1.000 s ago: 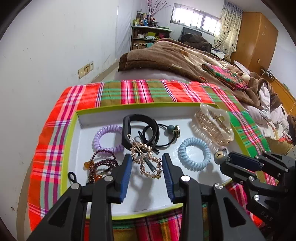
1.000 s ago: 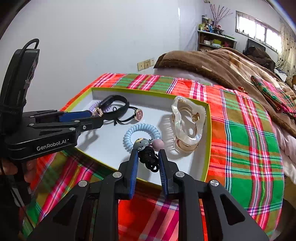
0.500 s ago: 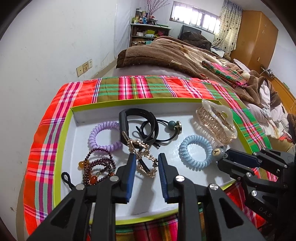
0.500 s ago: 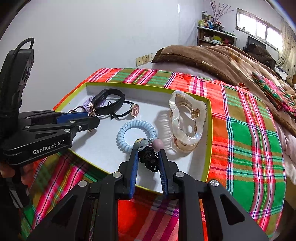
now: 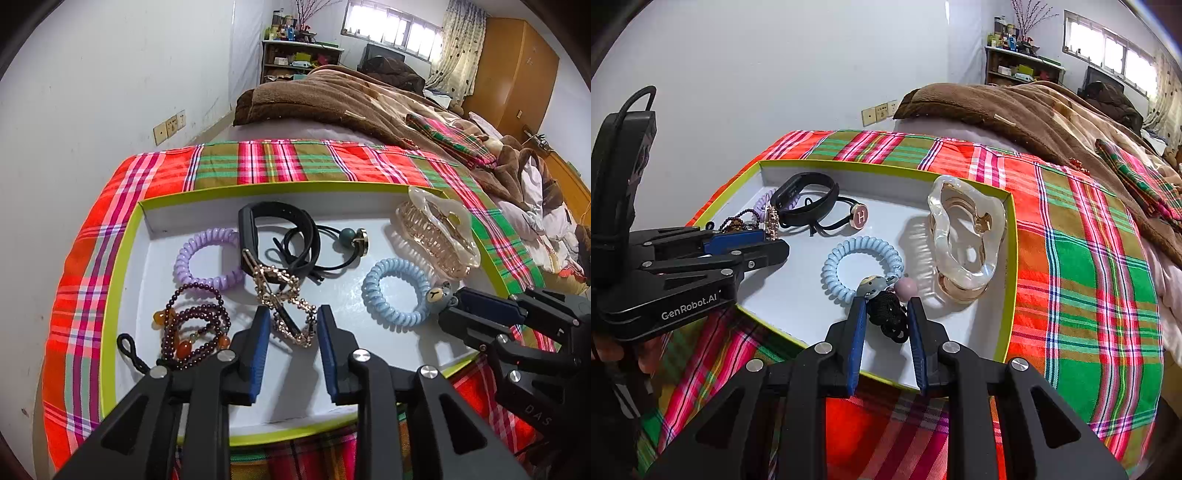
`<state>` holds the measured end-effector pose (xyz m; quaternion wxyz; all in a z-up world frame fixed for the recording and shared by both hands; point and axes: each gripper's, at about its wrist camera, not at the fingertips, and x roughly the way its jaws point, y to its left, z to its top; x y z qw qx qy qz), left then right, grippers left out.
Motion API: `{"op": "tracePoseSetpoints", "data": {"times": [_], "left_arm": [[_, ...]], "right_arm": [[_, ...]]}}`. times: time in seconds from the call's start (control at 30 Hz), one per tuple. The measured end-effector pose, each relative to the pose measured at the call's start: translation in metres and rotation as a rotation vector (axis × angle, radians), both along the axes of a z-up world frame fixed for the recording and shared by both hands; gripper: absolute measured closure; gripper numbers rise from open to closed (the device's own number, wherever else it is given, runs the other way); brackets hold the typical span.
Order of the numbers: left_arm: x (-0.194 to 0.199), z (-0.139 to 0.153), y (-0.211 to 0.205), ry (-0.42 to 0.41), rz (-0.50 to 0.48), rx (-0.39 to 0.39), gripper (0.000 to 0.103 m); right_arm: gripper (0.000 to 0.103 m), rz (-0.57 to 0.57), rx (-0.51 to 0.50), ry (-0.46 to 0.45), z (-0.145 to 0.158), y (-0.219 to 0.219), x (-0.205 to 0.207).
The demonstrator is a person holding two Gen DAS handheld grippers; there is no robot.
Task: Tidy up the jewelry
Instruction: 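Open left tool releasing the hairpin while right tool releases the bear-charm tie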
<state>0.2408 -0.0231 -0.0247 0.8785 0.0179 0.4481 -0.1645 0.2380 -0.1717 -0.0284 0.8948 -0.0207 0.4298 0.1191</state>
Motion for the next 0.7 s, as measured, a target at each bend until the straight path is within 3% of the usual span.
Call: {"op": "tracePoseSetpoints", "data": {"times": [0.33, 0.47, 0.7], "left_arm": [[-0.002, 0.002, 0.004, -0.001, 0.012, 0.001, 0.064], [-0.004, 0.005, 0.005, -0.007, 0.018, -0.008, 0.060], [-0.010, 0.010, 0.005, -0.014, 0.021, -0.004, 0.056]], "right_arm": [[0.078, -0.010, -0.002, 0.000, 0.000, 0.000, 0.000], [0.065, -0.015, 0.011, -0.008, 0.001, -0.002, -0.003], [0.064, -0.022, 0.023, -0.018, 0.005, -0.003, -0.008]]}}
